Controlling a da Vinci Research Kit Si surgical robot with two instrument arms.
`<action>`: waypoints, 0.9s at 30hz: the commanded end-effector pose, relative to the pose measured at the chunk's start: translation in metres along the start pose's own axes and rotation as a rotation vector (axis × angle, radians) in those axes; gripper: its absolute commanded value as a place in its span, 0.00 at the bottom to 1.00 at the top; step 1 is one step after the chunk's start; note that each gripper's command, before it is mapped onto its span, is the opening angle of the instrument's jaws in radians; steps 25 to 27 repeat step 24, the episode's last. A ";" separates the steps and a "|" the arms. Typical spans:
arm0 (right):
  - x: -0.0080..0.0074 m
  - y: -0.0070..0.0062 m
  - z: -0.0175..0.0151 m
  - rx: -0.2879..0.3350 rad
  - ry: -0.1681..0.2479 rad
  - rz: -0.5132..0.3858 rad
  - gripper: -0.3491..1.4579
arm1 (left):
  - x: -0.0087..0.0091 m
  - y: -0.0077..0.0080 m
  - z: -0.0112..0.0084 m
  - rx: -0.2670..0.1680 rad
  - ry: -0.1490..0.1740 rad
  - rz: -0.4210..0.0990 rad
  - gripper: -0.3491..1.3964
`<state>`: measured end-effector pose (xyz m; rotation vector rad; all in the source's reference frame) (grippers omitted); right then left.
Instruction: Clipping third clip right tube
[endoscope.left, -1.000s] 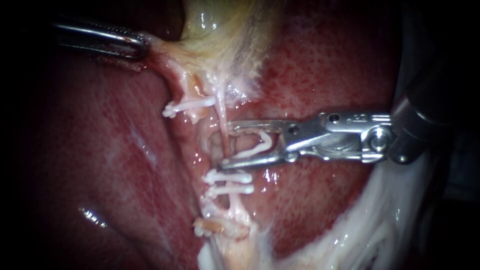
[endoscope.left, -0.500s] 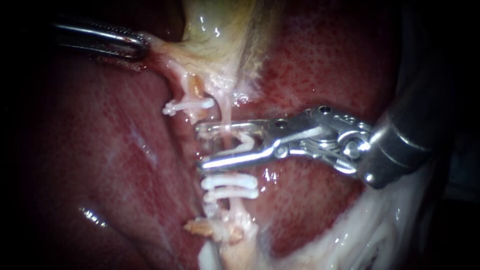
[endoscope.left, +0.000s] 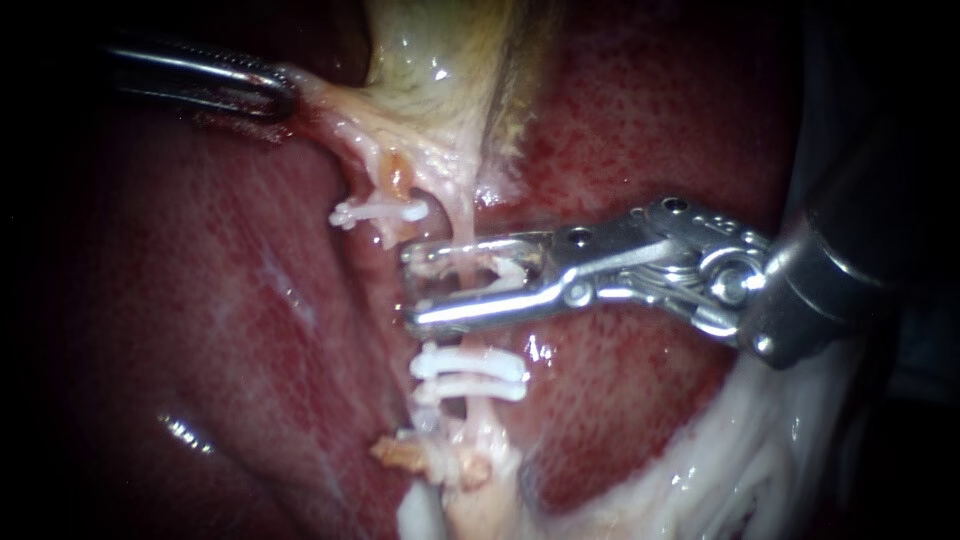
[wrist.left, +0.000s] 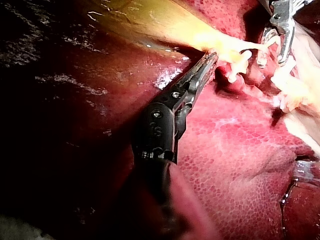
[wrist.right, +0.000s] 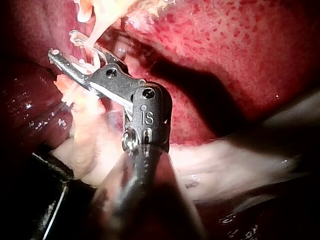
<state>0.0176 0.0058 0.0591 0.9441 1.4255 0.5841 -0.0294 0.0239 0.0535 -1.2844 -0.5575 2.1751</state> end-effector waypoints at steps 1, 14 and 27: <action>0.0000 0.0000 0.0000 -0.001 0.000 0.000 0.20 | 0.0000 0.0000 0.0000 0.000 0.000 0.000 0.00; 0.0000 -0.0002 0.0000 -0.007 -0.043 0.150 0.00 | 0.0001 0.0000 0.0000 0.000 0.000 -0.001 0.00; -0.0002 0.0000 0.0000 0.001 -0.048 0.149 0.00 | 0.0001 -0.0001 0.0002 0.000 0.000 -0.001 0.00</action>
